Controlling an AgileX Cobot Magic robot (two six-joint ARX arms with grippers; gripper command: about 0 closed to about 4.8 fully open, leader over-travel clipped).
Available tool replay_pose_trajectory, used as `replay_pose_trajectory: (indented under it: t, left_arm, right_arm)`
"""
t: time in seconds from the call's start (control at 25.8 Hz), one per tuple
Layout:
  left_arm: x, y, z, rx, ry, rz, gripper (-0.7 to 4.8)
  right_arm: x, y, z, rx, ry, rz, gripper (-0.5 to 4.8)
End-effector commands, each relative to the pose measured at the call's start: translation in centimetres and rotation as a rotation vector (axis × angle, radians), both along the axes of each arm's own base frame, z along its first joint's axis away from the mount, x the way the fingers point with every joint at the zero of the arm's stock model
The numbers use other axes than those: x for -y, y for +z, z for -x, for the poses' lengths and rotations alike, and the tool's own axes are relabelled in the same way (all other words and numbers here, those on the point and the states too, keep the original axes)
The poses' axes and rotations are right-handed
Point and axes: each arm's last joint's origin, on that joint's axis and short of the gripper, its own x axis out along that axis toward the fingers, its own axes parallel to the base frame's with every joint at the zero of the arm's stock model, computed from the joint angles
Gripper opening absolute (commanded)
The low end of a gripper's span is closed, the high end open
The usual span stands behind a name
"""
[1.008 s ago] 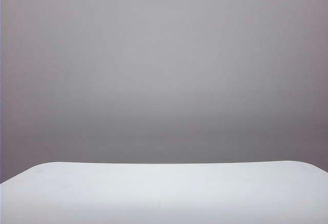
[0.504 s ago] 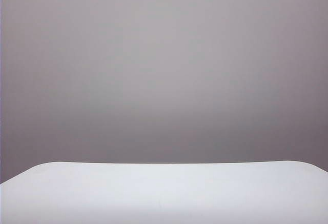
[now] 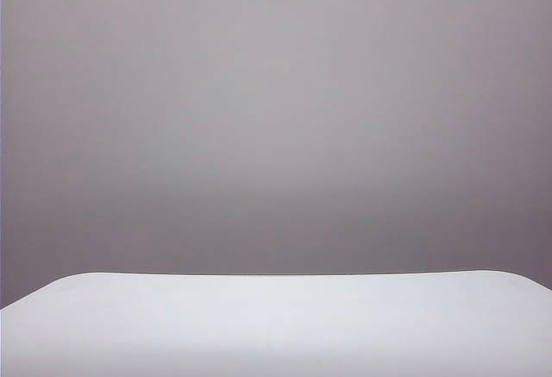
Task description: Pick up the pen and remove the cap.
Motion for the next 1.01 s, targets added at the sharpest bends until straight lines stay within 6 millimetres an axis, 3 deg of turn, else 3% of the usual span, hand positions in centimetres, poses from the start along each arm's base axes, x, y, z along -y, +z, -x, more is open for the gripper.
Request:
replay_pose_trajectory:
  t: [0.04,0.12,0.43,0.47,0.5,0.62,1.01]
  left_arm:
    - [0.1,0.0,0.0,-0.002,-0.04,0.003,0.21]
    - [0.2,0.1,-0.1,-0.005,-0.05,0.016,0.21]
    - [0.6,-0.5,-0.9,-0.012,-0.128,0.022,0.21]
    - [0.7,-0.5,-1.0,-0.011,-0.127,0.021,0.21]
    - [0.7,-0.6,-1.0,-0.013,-0.125,0.021,0.21]
    - [0.7,-0.6,-1.0,-0.011,-0.123,0.022,0.21]
    - [0.3,-0.6,-1.5,0.033,-0.025,0.022,0.21]
  right_arm:
    - [0.0,0.7,0.1,0.046,0.008,-0.036,2.28]
    - [0.0,0.8,0.1,0.049,0.015,-0.043,2.07]
    - [-0.1,0.9,0.2,0.048,0.037,-0.057,2.04]
    - [-0.1,0.9,0.2,0.048,0.037,-0.057,1.88]
    - [-0.1,0.9,0.2,0.048,0.037,-0.057,1.09]
    - [-0.1,0.9,0.1,0.051,0.037,-0.058,-0.03]
    - [0.0,0.6,0.3,0.017,0.037,-0.033,-0.06]
